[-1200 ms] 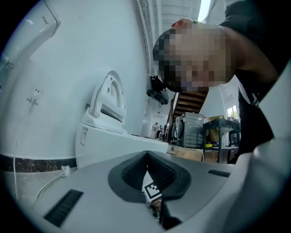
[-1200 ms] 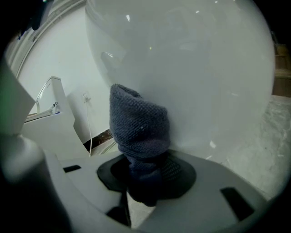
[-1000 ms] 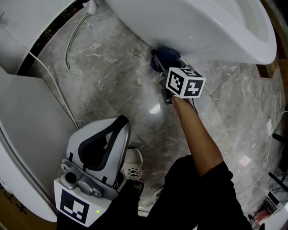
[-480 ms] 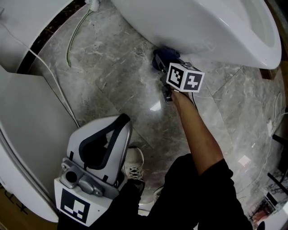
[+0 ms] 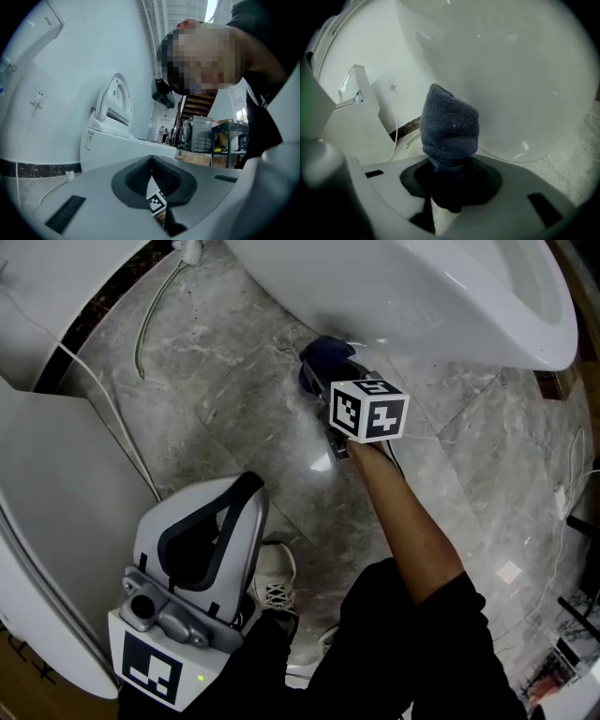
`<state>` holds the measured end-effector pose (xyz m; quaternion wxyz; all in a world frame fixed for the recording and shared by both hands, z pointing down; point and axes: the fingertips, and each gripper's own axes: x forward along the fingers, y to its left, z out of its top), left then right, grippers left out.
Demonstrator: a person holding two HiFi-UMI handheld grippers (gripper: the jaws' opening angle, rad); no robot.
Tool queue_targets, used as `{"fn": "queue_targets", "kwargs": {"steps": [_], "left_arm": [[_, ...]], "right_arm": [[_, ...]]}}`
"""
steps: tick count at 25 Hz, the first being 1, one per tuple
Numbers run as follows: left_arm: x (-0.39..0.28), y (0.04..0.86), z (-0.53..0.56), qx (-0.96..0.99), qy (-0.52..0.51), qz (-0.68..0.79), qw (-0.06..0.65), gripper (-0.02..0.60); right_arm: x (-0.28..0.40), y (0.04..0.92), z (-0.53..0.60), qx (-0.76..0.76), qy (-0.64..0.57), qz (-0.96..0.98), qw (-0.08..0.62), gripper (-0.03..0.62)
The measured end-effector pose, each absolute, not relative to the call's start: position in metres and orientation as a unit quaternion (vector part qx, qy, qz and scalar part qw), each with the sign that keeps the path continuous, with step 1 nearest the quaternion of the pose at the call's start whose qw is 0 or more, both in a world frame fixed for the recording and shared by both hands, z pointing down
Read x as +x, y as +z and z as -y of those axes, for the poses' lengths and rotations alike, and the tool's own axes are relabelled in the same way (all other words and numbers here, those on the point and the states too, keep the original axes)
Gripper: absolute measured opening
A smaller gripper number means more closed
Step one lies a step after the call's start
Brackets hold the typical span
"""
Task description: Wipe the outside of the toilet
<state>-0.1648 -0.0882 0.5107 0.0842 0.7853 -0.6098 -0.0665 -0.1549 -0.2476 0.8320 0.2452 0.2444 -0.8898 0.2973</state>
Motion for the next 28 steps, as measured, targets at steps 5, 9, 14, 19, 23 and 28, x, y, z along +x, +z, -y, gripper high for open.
{"fn": "queue_targets", "kwargs": {"steps": [5, 9, 14, 19, 23, 28], "left_arm": [[-0.152, 0.502, 0.083, 0.788, -0.06, 0.609, 0.073, 0.01], [-0.141, 0.491, 0.078, 0.788, -0.054, 0.61, 0.066, 0.009], [-0.127, 0.472, 0.071, 0.787, -0.056, 0.613, 0.048, 0.009], [-0.114, 0.462, 0.061, 0.788, -0.054, 0.613, 0.034, 0.009], [-0.11, 0.463, 0.055, 0.784, -0.044, 0.618, 0.036, 0.009], [-0.112, 0.46, 0.048, 0.769, -0.038, 0.638, 0.033, 0.009]], "right_arm": [[-0.158, 0.806, 0.23, 0.212, 0.248, 0.914, 0.243, 0.121], [-0.154, 0.773, 0.215, 0.189, 0.202, 0.932, 0.233, 0.121], [-0.138, 0.714, 0.199, 0.173, 0.169, 0.951, 0.193, 0.121], [-0.123, 0.659, 0.184, 0.155, 0.126, 0.968, 0.152, 0.121], [-0.106, 0.616, 0.173, 0.148, 0.101, 0.977, 0.112, 0.121], [-0.07, 0.565, 0.165, 0.159, 0.06, 0.982, 0.077, 0.121]]}}
